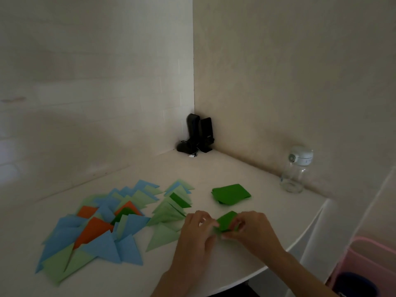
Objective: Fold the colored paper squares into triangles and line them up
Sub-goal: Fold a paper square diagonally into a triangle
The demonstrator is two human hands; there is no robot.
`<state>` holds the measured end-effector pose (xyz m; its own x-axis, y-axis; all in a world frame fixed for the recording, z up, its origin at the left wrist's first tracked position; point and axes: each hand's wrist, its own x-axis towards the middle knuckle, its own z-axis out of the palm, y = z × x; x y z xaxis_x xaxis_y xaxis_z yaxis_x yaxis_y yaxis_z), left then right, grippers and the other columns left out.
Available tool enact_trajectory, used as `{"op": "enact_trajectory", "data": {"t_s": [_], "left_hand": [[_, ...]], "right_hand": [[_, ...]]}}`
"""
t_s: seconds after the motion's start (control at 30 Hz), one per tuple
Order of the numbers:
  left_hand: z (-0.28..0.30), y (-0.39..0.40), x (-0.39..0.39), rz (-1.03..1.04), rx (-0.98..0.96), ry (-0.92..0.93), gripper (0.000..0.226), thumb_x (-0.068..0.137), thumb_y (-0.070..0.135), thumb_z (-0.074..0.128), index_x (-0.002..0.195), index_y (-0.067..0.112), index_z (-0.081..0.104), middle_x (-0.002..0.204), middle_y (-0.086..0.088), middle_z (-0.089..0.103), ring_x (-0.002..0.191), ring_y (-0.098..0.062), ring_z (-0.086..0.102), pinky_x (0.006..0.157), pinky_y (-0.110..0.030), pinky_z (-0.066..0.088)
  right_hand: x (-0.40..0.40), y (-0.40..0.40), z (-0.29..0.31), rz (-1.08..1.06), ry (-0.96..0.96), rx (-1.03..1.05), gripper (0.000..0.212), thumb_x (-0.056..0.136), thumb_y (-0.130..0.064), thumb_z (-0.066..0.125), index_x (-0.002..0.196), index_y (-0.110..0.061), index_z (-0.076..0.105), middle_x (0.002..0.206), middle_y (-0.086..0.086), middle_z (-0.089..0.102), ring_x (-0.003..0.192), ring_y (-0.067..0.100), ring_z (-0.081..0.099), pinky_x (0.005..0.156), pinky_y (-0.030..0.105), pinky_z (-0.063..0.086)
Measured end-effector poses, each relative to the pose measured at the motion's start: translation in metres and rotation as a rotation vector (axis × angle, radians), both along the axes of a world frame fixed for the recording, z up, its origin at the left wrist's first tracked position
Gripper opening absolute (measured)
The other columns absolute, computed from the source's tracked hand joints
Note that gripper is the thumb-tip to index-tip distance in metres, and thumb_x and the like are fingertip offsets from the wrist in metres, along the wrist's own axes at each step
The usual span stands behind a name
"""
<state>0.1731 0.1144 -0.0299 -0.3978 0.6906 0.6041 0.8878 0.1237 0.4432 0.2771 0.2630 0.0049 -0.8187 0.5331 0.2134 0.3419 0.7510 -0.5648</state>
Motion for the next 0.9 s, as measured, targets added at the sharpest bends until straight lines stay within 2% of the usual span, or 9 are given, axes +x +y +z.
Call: {"op": "enact_trajectory", "data": {"t_s": [0.13, 0.2, 0.27, 0.37, 0.53, 0.67, 0.73, 0.8, 0.9], "left_hand": [[-0.011, 0.003, -0.007, 0.014, -0.068, 0.011, 0.010, 0.081, 0.032, 0.057, 0.089, 0.029, 0.061, 0.093, 0.017, 0.053, 0.086, -0.003, 0.043, 0.074, -0.024, 0.038], [-0.014, 0.004, -0.009, 0.030, -0.090, 0.004, 0.009, 0.081, 0.037, 0.055, 0.085, 0.031, 0.061, 0.089, 0.019, 0.055, 0.082, -0.003, 0.044, 0.071, -0.025, 0.040], [-0.015, 0.004, -0.010, 0.035, -0.114, -0.001, 0.010, 0.081, 0.040, 0.055, 0.082, 0.032, 0.061, 0.087, 0.019, 0.055, 0.081, -0.005, 0.045, 0.071, -0.029, 0.043], [-0.015, 0.004, -0.009, 0.055, -0.119, -0.024, 0.012, 0.079, 0.044, 0.058, 0.081, 0.033, 0.060, 0.087, 0.021, 0.055, 0.082, -0.004, 0.045, 0.073, -0.030, 0.043], [-0.016, 0.010, -0.004, 0.125, -0.059, -0.080, 0.012, 0.074, 0.044, 0.061, 0.072, 0.036, 0.052, 0.079, 0.021, 0.052, 0.076, -0.005, 0.044, 0.068, -0.031, 0.043], [-0.017, 0.015, 0.000, 0.179, -0.043, -0.108, 0.013, 0.070, 0.043, 0.060, 0.068, 0.033, 0.051, 0.076, 0.019, 0.051, 0.073, -0.008, 0.044, 0.064, -0.032, 0.043], [-0.016, 0.016, 0.002, 0.216, -0.060, -0.128, 0.014, 0.069, 0.046, 0.057, 0.067, 0.035, 0.048, 0.075, 0.019, 0.050, 0.073, -0.007, 0.044, 0.065, -0.031, 0.041], [-0.018, 0.018, 0.002, 0.232, -0.084, -0.147, 0.015, 0.069, 0.048, 0.055, 0.067, 0.037, 0.046, 0.076, 0.020, 0.050, 0.075, -0.007, 0.044, 0.068, -0.031, 0.041], [-0.019, 0.018, 0.000, 0.230, -0.113, -0.204, 0.015, 0.068, 0.049, 0.058, 0.066, 0.036, 0.050, 0.077, 0.020, 0.051, 0.076, -0.006, 0.046, 0.071, -0.031, 0.042]], "right_hand": [[0.001, -0.001, -0.010, 0.036, -0.046, -0.078, 0.031, 0.054, -0.050, 0.085, 0.054, -0.042, 0.054, 0.055, -0.019, 0.057, 0.063, -0.001, 0.062, 0.061, 0.013, 0.047], [0.003, -0.001, -0.011, 0.055, -0.035, -0.109, 0.024, 0.059, -0.043, 0.085, 0.058, -0.041, 0.061, 0.055, -0.021, 0.058, 0.065, -0.007, 0.062, 0.061, 0.008, 0.045], [0.005, 0.000, -0.011, 0.070, -0.012, -0.124, 0.012, 0.066, -0.036, 0.082, 0.068, -0.031, 0.072, 0.056, -0.022, 0.059, 0.066, -0.013, 0.059, 0.060, 0.005, 0.041], [0.007, 0.004, -0.015, 0.065, 0.022, -0.095, 0.015, 0.070, -0.034, 0.080, 0.077, -0.021, 0.077, 0.060, -0.021, 0.059, 0.068, -0.016, 0.058, 0.062, 0.004, 0.041], [0.004, 0.004, -0.026, 0.044, 0.076, -0.059, 0.013, 0.070, -0.034, 0.079, 0.073, -0.023, 0.074, 0.060, -0.020, 0.058, 0.072, -0.011, 0.059, 0.062, 0.005, 0.041], [0.001, 0.000, -0.036, 0.002, 0.143, -0.020, 0.015, 0.067, -0.040, 0.071, 0.064, -0.026, 0.066, 0.061, -0.013, 0.060, 0.076, 0.001, 0.058, 0.056, 0.007, 0.039], [0.001, -0.002, -0.040, -0.004, 0.170, 0.004, 0.016, 0.068, -0.034, 0.075, 0.063, -0.031, 0.061, 0.063, -0.013, 0.058, 0.074, 0.004, 0.056, 0.055, 0.008, 0.037], [0.001, -0.003, -0.045, 0.002, 0.206, 0.027, 0.023, 0.067, -0.030, 0.078, 0.067, -0.036, 0.056, 0.067, -0.015, 0.053, 0.071, 0.004, 0.054, 0.056, 0.008, 0.037], [0.000, 0.000, -0.047, -0.007, 0.185, 0.007, 0.030, 0.069, -0.031, 0.079, 0.086, -0.033, 0.054, 0.080, -0.013, 0.048, 0.063, 0.004, 0.048, 0.056, 0.011, 0.036]]}}
